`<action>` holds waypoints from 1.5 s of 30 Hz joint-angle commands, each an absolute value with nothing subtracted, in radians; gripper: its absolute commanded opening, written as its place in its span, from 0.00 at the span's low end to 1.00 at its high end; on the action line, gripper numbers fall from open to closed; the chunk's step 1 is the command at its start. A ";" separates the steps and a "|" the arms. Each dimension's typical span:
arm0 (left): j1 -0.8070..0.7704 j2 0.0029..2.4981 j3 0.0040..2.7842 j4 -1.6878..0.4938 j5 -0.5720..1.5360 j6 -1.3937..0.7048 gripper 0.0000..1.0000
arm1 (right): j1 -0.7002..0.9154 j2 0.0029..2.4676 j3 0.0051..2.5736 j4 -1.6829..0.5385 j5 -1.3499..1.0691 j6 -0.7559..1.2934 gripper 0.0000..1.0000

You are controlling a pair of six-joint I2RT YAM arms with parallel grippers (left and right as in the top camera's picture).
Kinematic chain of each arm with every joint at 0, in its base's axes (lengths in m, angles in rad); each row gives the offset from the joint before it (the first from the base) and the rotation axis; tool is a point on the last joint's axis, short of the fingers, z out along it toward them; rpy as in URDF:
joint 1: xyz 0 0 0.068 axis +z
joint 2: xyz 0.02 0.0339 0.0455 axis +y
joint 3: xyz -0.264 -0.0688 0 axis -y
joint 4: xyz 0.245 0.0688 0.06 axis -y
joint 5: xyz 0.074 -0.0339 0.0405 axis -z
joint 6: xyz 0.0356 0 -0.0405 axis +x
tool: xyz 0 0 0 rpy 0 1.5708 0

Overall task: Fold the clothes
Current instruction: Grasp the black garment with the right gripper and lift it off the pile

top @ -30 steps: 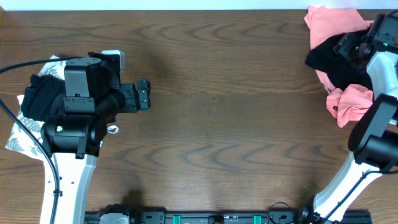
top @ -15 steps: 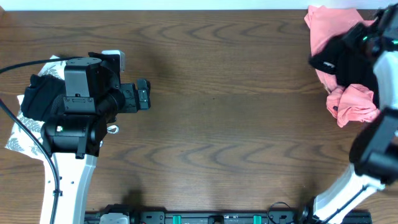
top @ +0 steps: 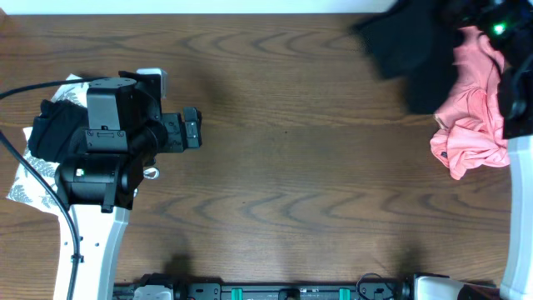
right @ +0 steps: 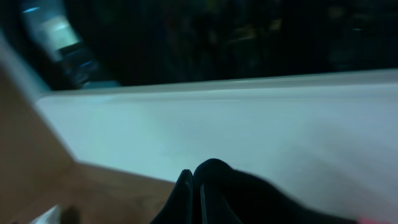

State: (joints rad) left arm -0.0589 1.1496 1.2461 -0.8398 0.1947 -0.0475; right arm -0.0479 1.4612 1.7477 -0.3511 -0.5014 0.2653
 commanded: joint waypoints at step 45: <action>-0.209 1.106 1.264 -0.883 0.457 -0.008 1.00 | 0.146 1.472 1.753 -0.289 -0.132 0.414 0.01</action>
